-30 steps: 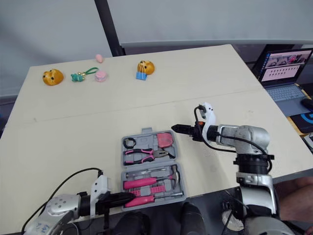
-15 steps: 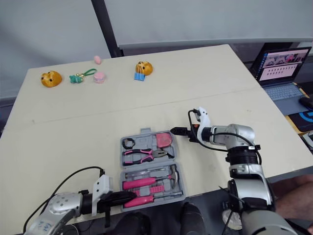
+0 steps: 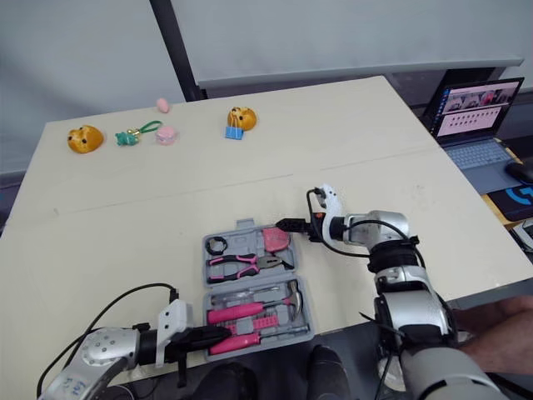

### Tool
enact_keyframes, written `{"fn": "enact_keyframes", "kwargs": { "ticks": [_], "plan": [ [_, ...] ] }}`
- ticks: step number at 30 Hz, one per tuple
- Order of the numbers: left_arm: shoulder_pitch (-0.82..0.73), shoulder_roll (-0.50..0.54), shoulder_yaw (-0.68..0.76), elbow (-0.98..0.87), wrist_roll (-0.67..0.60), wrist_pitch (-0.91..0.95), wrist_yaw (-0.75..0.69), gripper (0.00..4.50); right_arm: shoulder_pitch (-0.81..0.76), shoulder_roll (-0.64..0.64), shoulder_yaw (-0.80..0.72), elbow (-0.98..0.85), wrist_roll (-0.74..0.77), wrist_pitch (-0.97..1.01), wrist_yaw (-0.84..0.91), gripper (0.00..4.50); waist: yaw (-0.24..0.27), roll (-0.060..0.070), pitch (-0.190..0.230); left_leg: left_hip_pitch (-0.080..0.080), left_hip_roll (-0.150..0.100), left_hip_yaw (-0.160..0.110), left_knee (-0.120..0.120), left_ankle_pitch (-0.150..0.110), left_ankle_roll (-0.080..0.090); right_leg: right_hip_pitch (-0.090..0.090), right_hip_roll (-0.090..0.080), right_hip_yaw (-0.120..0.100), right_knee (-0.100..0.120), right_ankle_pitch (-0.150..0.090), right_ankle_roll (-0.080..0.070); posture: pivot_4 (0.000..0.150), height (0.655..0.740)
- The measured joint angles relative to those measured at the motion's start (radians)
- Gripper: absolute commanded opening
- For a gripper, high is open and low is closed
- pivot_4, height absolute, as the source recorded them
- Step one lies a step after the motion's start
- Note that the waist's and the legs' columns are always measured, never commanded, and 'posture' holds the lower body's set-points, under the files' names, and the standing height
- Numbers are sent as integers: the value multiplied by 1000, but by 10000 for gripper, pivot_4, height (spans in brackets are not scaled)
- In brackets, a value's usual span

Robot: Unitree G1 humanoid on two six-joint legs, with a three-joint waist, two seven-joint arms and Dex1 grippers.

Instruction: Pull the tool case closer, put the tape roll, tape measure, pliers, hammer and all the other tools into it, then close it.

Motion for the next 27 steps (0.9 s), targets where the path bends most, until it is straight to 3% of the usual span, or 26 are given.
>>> {"fn": "enact_keyframes", "kwargs": {
  "ticks": [8,14,18,23,25,27],
  "plan": [
    [2,16,-1,4,0,-20,3,0,28,-4,40,-79,-9,1,119,44657,-2,0,0,0,0,0,0,0,0,0,0,0,0,0,0,1500,7400],
    [-4,28,-4,-2,2,-18,6,0,136,-75,42,-460,67,126,153,44657,1,0,0,0,1,-1,-1,0,0,0,0,0,0,0,0,1500,7400],
    [39,74,75,-119,-47,136,35,0,228,-133,36,-764,159,227,143,44657,0,-1,1,-1,2,-4,-1,-1,-1,-3,0,0,0,0,-1,1500,7400],
    [344,276,670,-408,-509,588,-58,0,421,-297,-10,-1176,290,322,119,44657,8,-11,7,-6,9,-10,-1,-3,-3,-5,1,-3,-3,-2,-3,1500,7400],
    [639,329,1028,-437,-581,739,-302,0,593,-446,-111,-1366,379,363,133,44657,12,-13,8,-10,5,-8,0,-7,-2,-6,4,-10,-6,-3,-6,1500,7400],
    [802,354,1248,-370,-548,777,-489,0,722,-542,-237,-1478,447,390,141,44657,24,-13,8,-8,5,1,-1,-9,-1,-5,4,-12,-9,-3,-6,1500,7400]
  ]
}}
